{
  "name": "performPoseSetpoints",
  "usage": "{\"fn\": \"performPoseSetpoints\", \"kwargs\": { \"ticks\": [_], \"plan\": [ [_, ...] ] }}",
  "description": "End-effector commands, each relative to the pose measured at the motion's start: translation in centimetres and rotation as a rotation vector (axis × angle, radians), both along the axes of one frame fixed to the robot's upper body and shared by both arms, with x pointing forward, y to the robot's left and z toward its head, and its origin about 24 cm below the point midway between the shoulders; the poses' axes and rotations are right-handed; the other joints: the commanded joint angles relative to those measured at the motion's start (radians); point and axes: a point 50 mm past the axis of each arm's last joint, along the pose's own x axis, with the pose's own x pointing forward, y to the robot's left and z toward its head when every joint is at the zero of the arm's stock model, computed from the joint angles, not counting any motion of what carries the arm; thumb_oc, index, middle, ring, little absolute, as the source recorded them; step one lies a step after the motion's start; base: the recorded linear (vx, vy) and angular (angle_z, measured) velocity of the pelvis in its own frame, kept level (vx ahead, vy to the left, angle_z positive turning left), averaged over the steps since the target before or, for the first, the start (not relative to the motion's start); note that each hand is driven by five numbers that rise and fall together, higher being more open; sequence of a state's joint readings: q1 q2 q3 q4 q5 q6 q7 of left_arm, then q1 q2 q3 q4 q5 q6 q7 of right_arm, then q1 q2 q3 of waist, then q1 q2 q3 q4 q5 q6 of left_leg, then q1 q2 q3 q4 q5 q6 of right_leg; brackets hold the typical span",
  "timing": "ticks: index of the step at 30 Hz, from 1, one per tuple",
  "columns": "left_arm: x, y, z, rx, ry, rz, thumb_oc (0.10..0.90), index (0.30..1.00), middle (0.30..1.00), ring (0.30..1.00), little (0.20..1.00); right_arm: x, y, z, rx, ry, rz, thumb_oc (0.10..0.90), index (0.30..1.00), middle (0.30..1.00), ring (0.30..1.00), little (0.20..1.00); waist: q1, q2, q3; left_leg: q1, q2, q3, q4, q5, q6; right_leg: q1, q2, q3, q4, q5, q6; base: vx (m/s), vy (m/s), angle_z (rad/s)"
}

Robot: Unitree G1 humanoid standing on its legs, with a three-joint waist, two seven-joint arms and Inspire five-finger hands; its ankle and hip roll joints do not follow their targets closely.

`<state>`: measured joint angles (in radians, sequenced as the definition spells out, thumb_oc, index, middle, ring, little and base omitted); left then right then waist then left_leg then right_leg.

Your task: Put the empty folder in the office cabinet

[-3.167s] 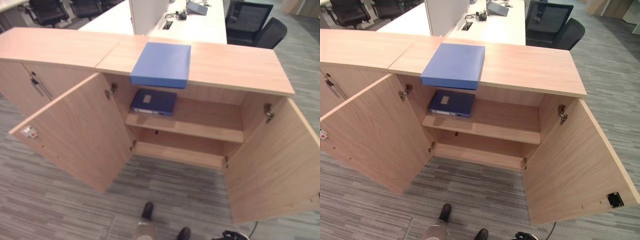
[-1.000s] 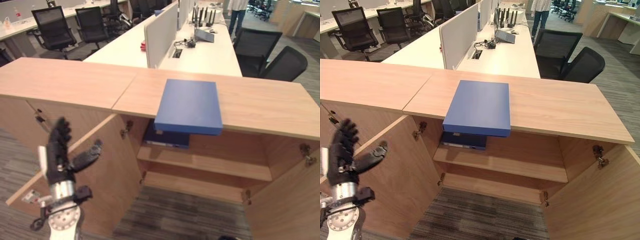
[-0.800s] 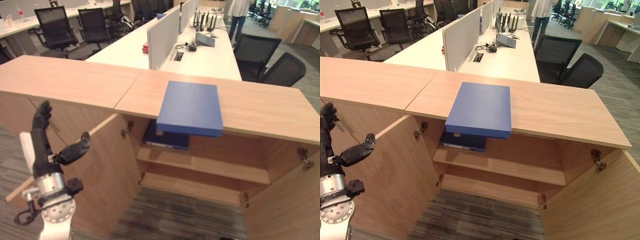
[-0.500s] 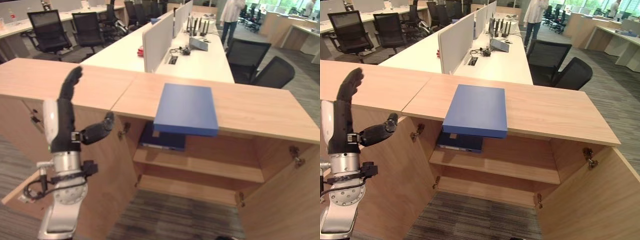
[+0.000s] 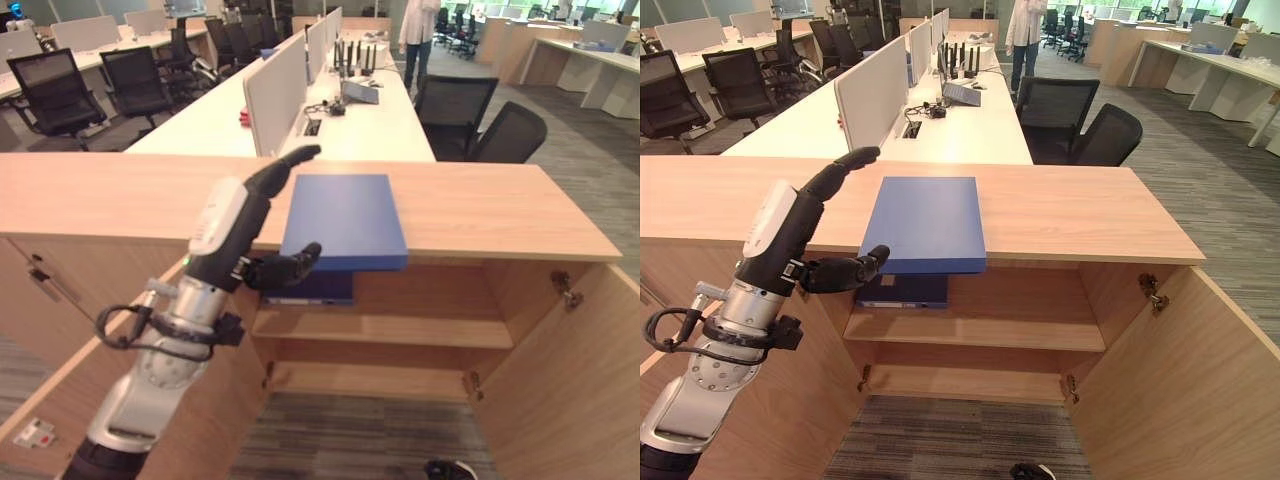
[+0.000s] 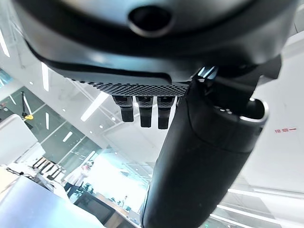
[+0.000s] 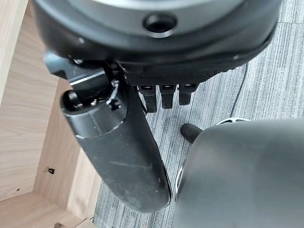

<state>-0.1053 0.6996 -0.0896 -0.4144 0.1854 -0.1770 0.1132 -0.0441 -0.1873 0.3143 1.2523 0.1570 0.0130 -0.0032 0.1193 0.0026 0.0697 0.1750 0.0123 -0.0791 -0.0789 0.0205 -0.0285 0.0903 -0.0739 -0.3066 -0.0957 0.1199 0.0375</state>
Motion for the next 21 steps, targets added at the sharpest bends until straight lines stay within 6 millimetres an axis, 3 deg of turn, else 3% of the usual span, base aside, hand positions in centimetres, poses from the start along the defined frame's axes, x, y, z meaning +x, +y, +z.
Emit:
{"fn": "performPoseSetpoints", "kwargs": {
  "ticks": [1, 13, 21],
  "plan": [
    [-0.9, -1.7, 5.1, -0.013, -0.211, -0.165, 0.800, 0.900, 0.900, 0.900, 0.900, -0.5, 0.9, -0.3, 0.002, 0.040, 0.102, 0.800, 0.900, 0.900, 0.900, 0.900, -0.010, -0.032, -0.033, 0.002, 0.007, -0.021, -0.008, -0.092, -0.029, 0.083, -0.055, 0.022, 0.008, -0.117, 0.093, 0.00, 0.002, -0.05],
    [0.8, -2.6, 4.7, 0.051, -0.115, -0.211, 0.800, 0.900, 0.900, 0.900, 0.900, -0.8, 0.7, -0.3, 0.006, 0.061, 0.114, 0.800, 0.900, 0.900, 0.900, 0.900, -0.028, -0.020, -0.042, 0.018, 0.006, -0.004, -0.008, -0.099, -0.028, 0.091, -0.054, 0.038, 0.008, -0.121, 0.096, 0.00, 0.002, -0.06],
    [2.5, -2.5, 3.3, 0.108, -0.024, -0.174, 0.800, 0.900, 0.900, 0.900, 0.900, -0.6, 0.4, -0.3, -0.003, 0.066, 0.121, 0.800, 0.900, 0.900, 0.900, 0.900, -0.036, -0.015, -0.042, 0.028, 0.005, 0.004, -0.008, -0.100, -0.026, 0.097, -0.053, 0.046, 0.008, -0.120, 0.096, 0.00, 0.002, -0.01]
  ]
}}
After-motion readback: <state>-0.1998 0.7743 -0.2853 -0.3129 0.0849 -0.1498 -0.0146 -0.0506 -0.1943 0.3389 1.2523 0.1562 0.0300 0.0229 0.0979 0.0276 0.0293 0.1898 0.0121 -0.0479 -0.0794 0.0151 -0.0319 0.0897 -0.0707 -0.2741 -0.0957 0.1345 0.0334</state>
